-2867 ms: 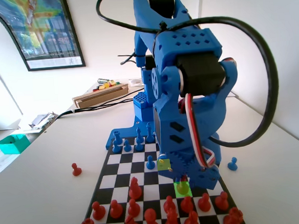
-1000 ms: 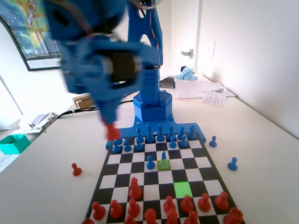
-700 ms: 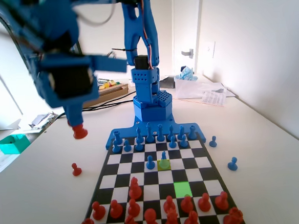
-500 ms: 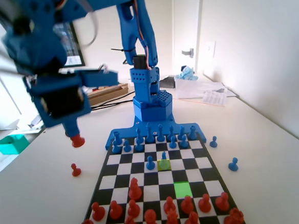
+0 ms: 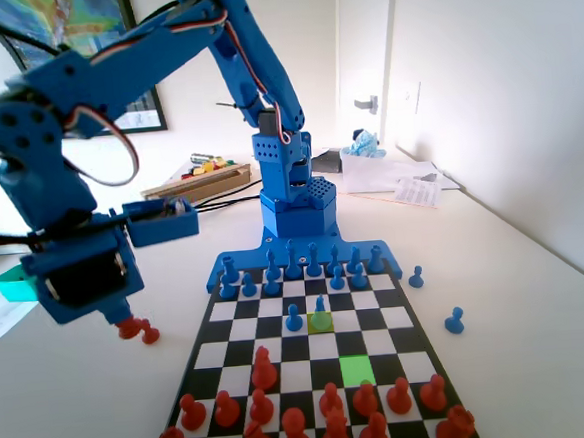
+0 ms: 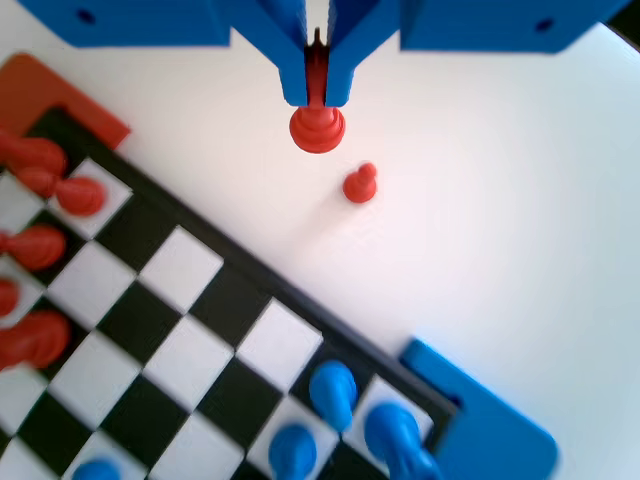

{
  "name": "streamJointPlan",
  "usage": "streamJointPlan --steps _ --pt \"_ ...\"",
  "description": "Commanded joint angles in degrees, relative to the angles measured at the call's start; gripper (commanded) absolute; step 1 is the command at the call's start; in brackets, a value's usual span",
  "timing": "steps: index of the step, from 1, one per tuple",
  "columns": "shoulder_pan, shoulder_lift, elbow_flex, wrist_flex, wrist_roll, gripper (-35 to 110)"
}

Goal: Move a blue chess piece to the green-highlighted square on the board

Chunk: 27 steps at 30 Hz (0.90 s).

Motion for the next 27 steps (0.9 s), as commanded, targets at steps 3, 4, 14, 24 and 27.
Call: streamJointPlan --steps 3,4,14,24,27 --pt "1.49 -1.23 -2.81 -3.96 -0.44 1" --pt "1.58 -1.76 -2.81 -4.57 -0.53 1" --pt "1.49 -3.96 -0.79 -8.61 -1.32 1" --pt "1.49 -4.66 2.20 -11.69 -2.99 1" --pt "1.58 -4.83 3.25 -12.92 -3.25 1"
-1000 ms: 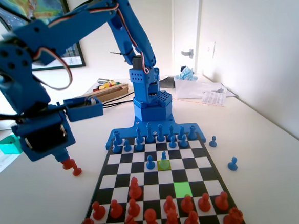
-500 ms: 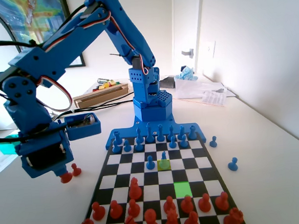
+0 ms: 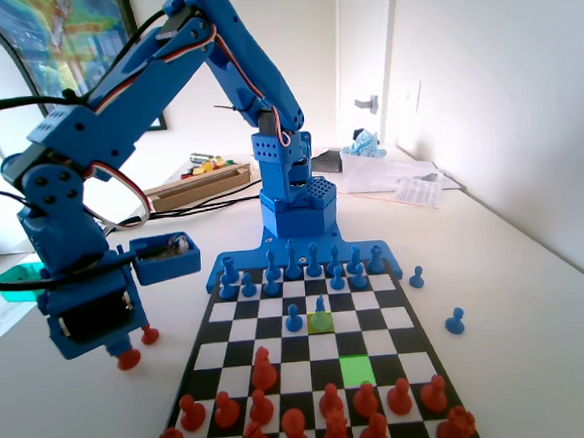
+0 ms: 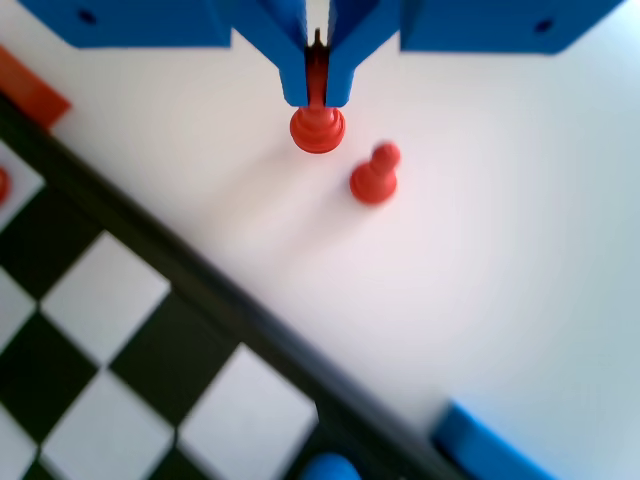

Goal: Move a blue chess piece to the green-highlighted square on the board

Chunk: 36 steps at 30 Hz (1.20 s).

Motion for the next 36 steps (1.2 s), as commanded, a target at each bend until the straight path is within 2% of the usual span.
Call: streamJointPlan --steps 1,9,13,14,22,36 --pt "0.88 1.76 1.05 -0.70 -1.58 1" --pt "0.88 1.76 2.37 -1.41 -1.85 5" --pt "0.79 2.20 3.08 -1.41 -3.25 25" --pt "0.79 2.37 3.16 -1.23 -3.34 26" --pt "0.53 6.33 1.67 3.43 -2.55 26" --pt "-5.62 24.52 -4.57 22.68 -1.23 18"
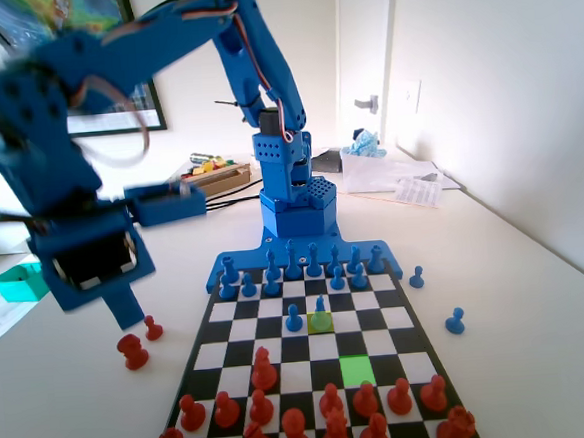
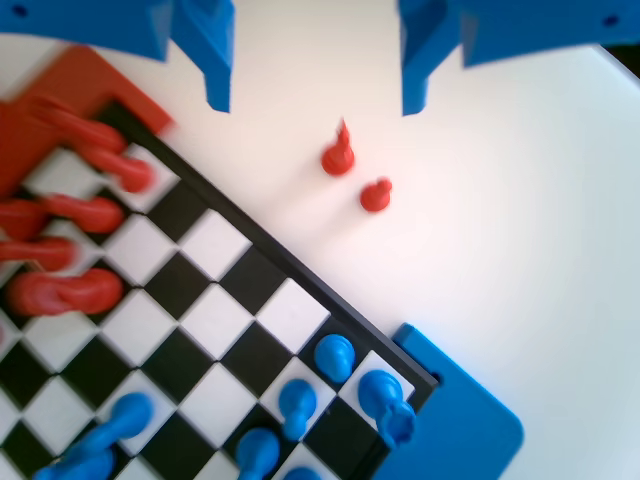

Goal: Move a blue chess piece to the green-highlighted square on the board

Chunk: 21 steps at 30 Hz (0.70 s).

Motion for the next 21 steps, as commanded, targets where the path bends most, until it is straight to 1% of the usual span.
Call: streamJointPlan --steps 1,7,13,16,21 --pt "-2.72 12.13 -2.99 5.54 -0.53 17" --pt "-11.51 19.16 1.58 6.59 0.44 16" --pt "-21.88 25.40 10.81 3.78 0.70 10" --pt "-26.19 27.77 16.17 0.79 1.58 7" --pt "-31.99 29.97 22.68 -2.29 3.34 6"
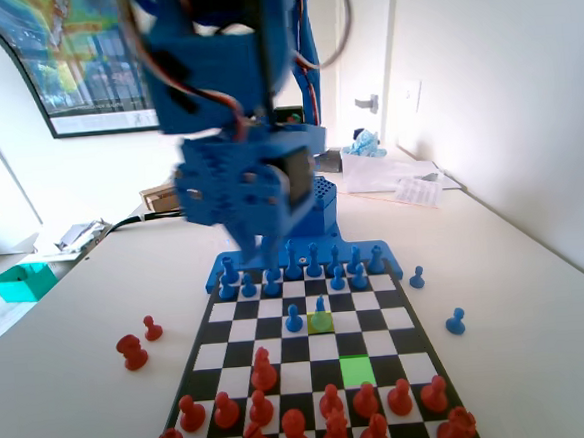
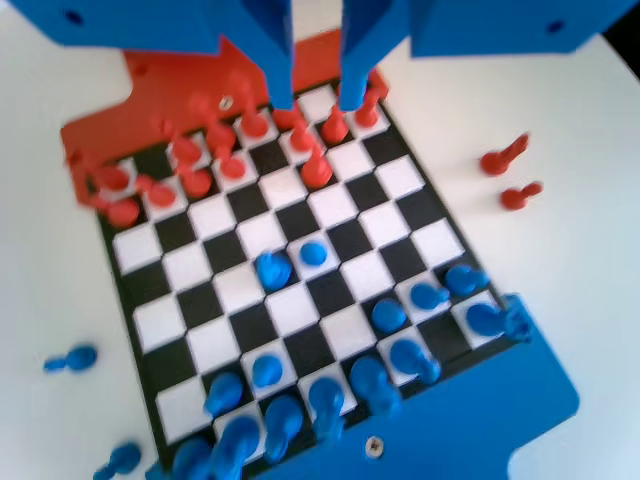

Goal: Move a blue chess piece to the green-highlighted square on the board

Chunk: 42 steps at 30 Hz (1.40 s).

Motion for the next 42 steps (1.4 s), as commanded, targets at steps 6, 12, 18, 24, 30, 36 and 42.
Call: streamJointPlan --steps 6,12,18,24,30,36,42 --pt "-8.35 7.47 10.99 -7.47 2.37 7" --pt "-9.84 7.29 15.82 -11.16 3.96 9" --pt "-10.11 4.57 17.14 -14.59 4.31 10" --pt "-9.93 0.70 15.64 -16.17 5.27 12" --pt "-10.11 -2.99 14.85 -17.84 5.19 13" --pt "-10.46 -5.01 15.12 -19.95 5.01 13" --pt "-10.90 -6.77 15.03 -21.18 5.19 13"
